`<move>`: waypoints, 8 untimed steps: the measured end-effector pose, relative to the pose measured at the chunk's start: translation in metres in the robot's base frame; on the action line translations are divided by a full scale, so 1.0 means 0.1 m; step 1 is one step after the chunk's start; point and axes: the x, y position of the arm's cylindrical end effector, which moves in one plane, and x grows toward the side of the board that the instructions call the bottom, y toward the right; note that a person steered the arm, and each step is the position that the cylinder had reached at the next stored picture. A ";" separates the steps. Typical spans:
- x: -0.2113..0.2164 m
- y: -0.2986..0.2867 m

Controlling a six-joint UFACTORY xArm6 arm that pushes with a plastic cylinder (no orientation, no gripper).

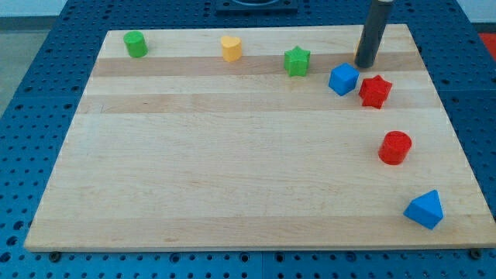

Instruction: Slide the blue triangle towards yellow heart

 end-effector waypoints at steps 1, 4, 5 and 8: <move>0.24 0.46; 2.68 1.17; 3.25 0.55; 3.21 0.20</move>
